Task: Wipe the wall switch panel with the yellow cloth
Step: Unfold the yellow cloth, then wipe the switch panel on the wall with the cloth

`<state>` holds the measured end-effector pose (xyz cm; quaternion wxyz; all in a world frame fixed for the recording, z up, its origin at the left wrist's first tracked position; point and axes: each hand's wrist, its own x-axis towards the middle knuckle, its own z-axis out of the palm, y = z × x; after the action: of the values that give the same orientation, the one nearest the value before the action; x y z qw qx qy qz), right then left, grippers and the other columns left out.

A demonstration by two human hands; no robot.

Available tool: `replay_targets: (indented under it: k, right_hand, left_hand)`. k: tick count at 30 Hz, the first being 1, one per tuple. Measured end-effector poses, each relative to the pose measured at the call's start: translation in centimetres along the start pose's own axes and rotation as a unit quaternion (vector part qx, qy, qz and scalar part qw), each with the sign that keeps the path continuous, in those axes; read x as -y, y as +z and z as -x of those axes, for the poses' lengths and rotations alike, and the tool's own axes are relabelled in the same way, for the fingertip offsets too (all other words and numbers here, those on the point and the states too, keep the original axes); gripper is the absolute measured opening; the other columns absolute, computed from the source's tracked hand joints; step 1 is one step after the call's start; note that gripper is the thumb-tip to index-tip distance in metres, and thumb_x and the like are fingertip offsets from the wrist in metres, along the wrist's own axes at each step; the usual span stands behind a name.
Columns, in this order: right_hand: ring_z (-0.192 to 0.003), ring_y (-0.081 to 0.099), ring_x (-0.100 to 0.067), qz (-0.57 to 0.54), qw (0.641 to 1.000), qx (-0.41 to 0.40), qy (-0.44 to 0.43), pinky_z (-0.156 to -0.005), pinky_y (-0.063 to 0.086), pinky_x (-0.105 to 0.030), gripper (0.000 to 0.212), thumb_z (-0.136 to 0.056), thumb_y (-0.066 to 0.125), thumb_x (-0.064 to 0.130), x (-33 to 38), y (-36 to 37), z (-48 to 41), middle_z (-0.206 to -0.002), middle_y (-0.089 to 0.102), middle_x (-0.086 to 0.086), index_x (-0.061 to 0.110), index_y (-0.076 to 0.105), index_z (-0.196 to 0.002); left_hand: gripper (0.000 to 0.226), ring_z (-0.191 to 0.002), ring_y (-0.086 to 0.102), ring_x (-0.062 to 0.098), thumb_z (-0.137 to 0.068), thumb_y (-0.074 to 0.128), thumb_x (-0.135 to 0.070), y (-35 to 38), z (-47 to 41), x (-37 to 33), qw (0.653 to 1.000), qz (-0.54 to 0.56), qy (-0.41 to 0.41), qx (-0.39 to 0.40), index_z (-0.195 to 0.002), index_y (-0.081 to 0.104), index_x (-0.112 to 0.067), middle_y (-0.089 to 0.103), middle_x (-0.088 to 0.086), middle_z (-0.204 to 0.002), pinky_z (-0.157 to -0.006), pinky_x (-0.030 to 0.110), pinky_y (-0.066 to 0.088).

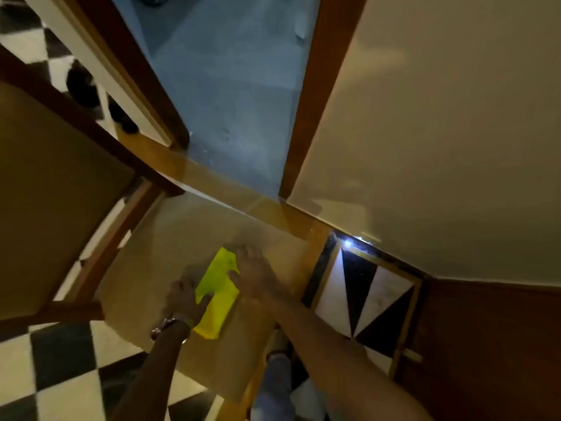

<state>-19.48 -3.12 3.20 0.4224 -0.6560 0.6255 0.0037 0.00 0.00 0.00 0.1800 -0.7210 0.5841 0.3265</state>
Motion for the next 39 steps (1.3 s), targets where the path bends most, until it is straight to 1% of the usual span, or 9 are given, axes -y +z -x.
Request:
replay_targets:
  k: [3, 7, 13, 18, 23, 26, 30, 35, 39]
  right_hand:
    - [-0.139, 0.031, -0.038, 0.001, 0.999, -0.002, 0.044, -0.113, 0.028, -0.05, 0.08, -0.09, 0.068, 0.033, 0.3, 3.1, -2.9, -0.151, 0.035, -0.018, 0.017, 0.023, -0.154]
    - [-0.135, 0.042, -0.034, -0.025, 0.996, 0.049, 0.068, -0.108, 0.035, -0.049, 0.065, -0.088, 0.073, 0.03, -0.7, 1.7, -3.5, -0.144, 0.049, -0.015, 0.014, 0.042, -0.143]
    - [-0.117, 0.061, -0.029, -0.254, 0.961, -0.008, 0.107, -0.098, 0.051, -0.043, 0.043, -0.084, 0.078, 0.017, -3.2, -7.6, 3.8, -0.129, 0.064, -0.018, 0.006, 0.065, -0.123]
    - [-0.101, 0.064, -0.017, -0.404, 0.877, -0.233, 0.119, -0.082, 0.055, -0.025, 0.044, -0.082, 0.08, 0.003, -7.0, -19.9, 17.3, -0.114, 0.068, -0.009, 0.012, 0.06, -0.12]
    - [-0.102, 0.066, -0.008, -0.371, 0.764, -0.519, 0.093, -0.082, 0.054, -0.021, 0.06, -0.086, 0.078, 0.011, -7.7, -31.2, 31.6, -0.117, 0.065, 0.005, 0.024, 0.046, -0.136]
    - [-0.107, 0.061, -0.017, -0.289, 0.676, -0.675, 0.064, -0.09, 0.05, -0.03, 0.036, -0.091, 0.071, 0.012, -7.4, -36.6, 38.1, -0.112, 0.058, 0.0, 0.028, 0.052, -0.117]
    - [-0.116, 0.053, -0.01, -0.154, 0.603, -0.779, 0.08, -0.097, 0.036, -0.009, 0.037, -0.092, 0.057, -0.006, -6.7, -42.5, 42.5, -0.128, 0.044, -0.001, 0.031, 0.053, -0.096]
    - [-0.119, 0.052, -0.007, -0.188, 0.578, -0.793, 0.052, -0.093, 0.041, -0.01, 0.024, -0.1, 0.056, 0.006, -7.1, -47.8, 45.4, -0.142, 0.036, 0.018, 0.017, 0.063, -0.12]
    - [-0.114, 0.062, -0.009, -0.191, 0.597, -0.778, 0.038, -0.091, 0.049, -0.019, 0.036, -0.096, 0.062, 0.042, -5.8, -50.3, 46.0, -0.121, 0.061, 0.03, 0.04, 0.051, -0.13]
  left_hand:
    - [0.065, -0.121, 0.056, 0.048, -0.096, 0.079, -0.043, 2.1, -2.3, 1.0, 0.997, 0.071, -0.008, -0.038, -0.133, 0.054, 0.005, 0.058, 0.03, -0.132, -0.095, 0.055, 0.05]
    - [0.065, -0.128, 0.057, 0.042, -0.097, 0.062, -0.055, 1.4, -2.1, 1.0, 0.992, 0.107, 0.061, 0.018, -0.136, 0.061, -0.003, 0.06, 0.02, -0.14, -0.102, 0.05, 0.05]
    - [0.052, -0.092, 0.068, 0.021, -0.072, 0.088, -0.046, -6.0, 1.5, -4.7, 0.926, 0.31, 0.12, 0.18, -0.103, 0.061, -0.014, 0.073, -0.003, -0.091, -0.071, 0.031, 0.051]
    - [0.047, -0.091, 0.071, 0.014, -0.081, 0.095, -0.016, -16.6, 7.6, -17.6, 0.893, 0.3, 0.257, 0.213, -0.108, 0.057, -0.006, 0.078, 0.013, -0.103, -0.074, 0.033, 0.055]
    - [0.049, -0.088, 0.069, 0.012, -0.08, 0.09, -0.003, -23.5, 17.9, -32.8, 0.852, 0.192, 0.439, 0.211, -0.116, 0.057, -0.002, 0.073, 0.006, -0.096, -0.071, 0.025, 0.059]
    - [0.046, -0.085, 0.065, 0.006, -0.084, 0.089, 0.005, -24.3, 25.1, -41.1, 0.813, 0.108, 0.534, 0.204, -0.114, 0.057, -0.01, 0.066, 0.0, -0.095, -0.074, 0.023, 0.055]
    - [0.04, -0.089, 0.065, 0.019, -0.09, 0.087, -0.002, -24.8, 33.2, -48.8, 0.791, 0.029, 0.59, 0.156, -0.112, 0.056, -0.016, 0.067, 0.002, -0.1, -0.083, 0.037, 0.058]
    - [0.044, -0.111, 0.072, 0.023, -0.093, 0.087, -0.031, -29.3, 40.6, -54.1, 0.781, -0.078, 0.618, 0.051, -0.127, 0.065, -0.012, 0.073, 0.006, -0.123, -0.1, 0.044, 0.061]
    - [0.049, -0.105, 0.074, 0.022, -0.104, 0.055, -0.067, -38.0, 45.5, -56.8, 0.689, -0.296, 0.622, -0.224, -0.108, 0.075, -0.023, 0.079, -0.001, -0.111, -0.084, 0.032, 0.057]
